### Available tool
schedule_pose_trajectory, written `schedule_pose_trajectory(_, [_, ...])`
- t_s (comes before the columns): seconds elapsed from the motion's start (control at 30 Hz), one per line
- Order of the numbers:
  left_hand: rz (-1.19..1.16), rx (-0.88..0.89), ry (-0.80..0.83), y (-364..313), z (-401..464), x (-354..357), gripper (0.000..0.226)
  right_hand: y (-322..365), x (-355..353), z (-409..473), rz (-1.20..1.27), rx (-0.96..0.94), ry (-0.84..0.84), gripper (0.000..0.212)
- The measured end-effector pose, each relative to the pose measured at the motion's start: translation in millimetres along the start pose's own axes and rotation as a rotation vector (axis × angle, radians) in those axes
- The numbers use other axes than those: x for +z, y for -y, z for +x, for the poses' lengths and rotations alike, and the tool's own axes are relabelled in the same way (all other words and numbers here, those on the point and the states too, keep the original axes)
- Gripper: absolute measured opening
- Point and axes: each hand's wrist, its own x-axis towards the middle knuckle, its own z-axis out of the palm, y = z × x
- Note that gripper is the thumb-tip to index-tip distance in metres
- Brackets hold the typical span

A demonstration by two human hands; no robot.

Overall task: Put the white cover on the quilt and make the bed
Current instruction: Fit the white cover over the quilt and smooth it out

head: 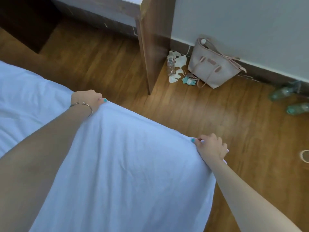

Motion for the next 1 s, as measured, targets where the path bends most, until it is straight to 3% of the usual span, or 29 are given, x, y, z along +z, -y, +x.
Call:
schedule_pose_trajectory(0.07, [0.115, 0.035, -0.118, -24, -8, 1, 0.022, 5, 7, -9, 0.064, 0.096, -0.008, 0.021])
schedule_pose_trajectory(0.13, [0.002, 0.105, -0.325, -52, -34, 0, 0.026, 24, 3, -32, 0.242, 0.071, -0.215, 0.035])
schedule_pose_trajectory(0.17, [-0.129, 0.118, -0.407, -70, -56, 2, 0.029, 39, -2, -49, 0.337, -0.01, -0.33, 0.038])
schedule_pose_trajectory(0.23, [-0.414, 0.127, -0.455, -109, -114, 17, 0.034, 68, -3, -95, 0.368, -0.373, -0.399, 0.036])
schedule_pose_trajectory(0.3, [-0.534, 0.122, -0.404, -136, -184, 50, 0.037, 79, 16, -145, 0.208, -0.796, -0.301, 0.04])
schedule_pose_trajectory(0.37, [-0.583, 0.015, -0.28, -140, -262, 90, 0.043, 62, 42, -177, 0.006, -0.975, -0.149, 0.051])
schedule_pose_trajectory(0.53, [-0.538, -0.271, -0.04, -105, -439, 172, 0.053, -14, 61, -196, -0.226, -0.764, -0.074, 0.059])
schedule_pose_trajectory(0.73, [-0.599, -0.448, 0.213, -90, -601, 230, 0.069, -24, 87, -289, -0.327, -0.601, 0.054, 0.058])
schedule_pose_trajectory(0.9, [-0.717, -0.737, 0.275, -98, -714, 264, 0.073, -32, 141, -424, -0.465, -0.796, 0.169, 0.058])
schedule_pose_trajectory(1.0, [-0.767, -0.824, 0.374, -90, -797, 298, 0.083, -45, 170, -503, -0.563, -0.99, 0.281, 0.059])
